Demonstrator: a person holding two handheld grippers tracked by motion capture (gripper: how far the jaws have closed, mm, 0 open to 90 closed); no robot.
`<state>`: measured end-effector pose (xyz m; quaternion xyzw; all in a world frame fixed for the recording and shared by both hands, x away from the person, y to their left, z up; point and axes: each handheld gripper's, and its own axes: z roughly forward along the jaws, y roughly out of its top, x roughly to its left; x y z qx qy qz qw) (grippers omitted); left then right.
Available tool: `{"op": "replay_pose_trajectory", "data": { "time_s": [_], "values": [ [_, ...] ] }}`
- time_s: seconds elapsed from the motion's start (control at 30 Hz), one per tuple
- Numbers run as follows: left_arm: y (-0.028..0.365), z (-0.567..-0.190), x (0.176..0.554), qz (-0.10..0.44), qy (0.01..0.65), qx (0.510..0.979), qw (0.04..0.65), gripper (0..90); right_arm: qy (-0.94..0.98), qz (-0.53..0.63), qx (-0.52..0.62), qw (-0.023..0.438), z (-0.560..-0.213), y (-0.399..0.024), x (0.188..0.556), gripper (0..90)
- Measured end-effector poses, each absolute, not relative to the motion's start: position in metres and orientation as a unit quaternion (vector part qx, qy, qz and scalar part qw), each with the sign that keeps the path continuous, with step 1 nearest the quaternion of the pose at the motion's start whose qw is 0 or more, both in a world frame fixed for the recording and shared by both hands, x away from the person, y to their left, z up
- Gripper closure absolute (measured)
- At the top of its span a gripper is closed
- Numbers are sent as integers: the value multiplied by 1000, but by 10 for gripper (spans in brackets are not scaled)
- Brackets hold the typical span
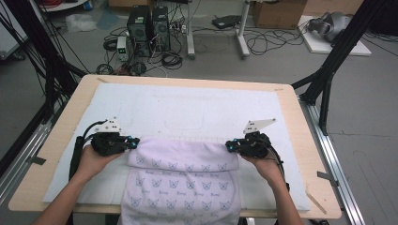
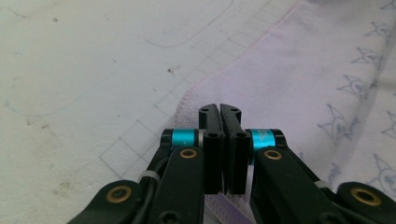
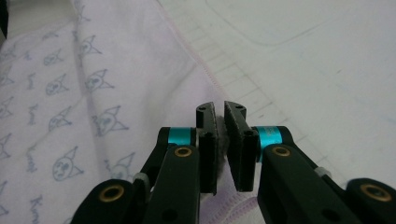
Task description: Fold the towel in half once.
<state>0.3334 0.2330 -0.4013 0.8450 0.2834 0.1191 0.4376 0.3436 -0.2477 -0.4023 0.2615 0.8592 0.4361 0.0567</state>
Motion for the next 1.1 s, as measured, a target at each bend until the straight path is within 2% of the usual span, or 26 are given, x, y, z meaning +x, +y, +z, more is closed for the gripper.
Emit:
{"op": "replay_pose_trajectory", "data": {
  "time_s": [0.2, 0.37, 0.47, 0.53, 0.67, 0.77, 1.0, 1.1],
  "values": [
    [239, -386, 314, 146, 272, 833, 459, 872, 851, 459, 239, 86, -383, -253, 321, 837],
    [245, -384, 276, 163, 249, 831, 470, 868, 843, 485, 210, 98, -377, -258, 285, 832],
    [248, -391, 247, 152, 233, 840, 466, 861, 848, 485, 193, 92, -381, -261, 254, 825],
    [250, -397, 230, 150, 226, 850, 452, 805, 855, 476, 186, 91, -384, -262, 239, 800],
    [253, -403, 221, 141, 226, 859, 437, 667, 861, 471, 179, 76, -388, -266, 223, 756],
    [249, -403, 234, 143, 237, 857, 436, 635, 856, 474, 188, 81, -386, -267, 231, 723],
    [238, -408, 278, 147, 261, 851, 431, 635, 859, 457, 211, 90, -393, -261, 276, 661],
    [235, -413, 295, 149, 272, 853, 420, 605, 859, 448, 228, 99, -400, -261, 300, 625]
  ]
}}
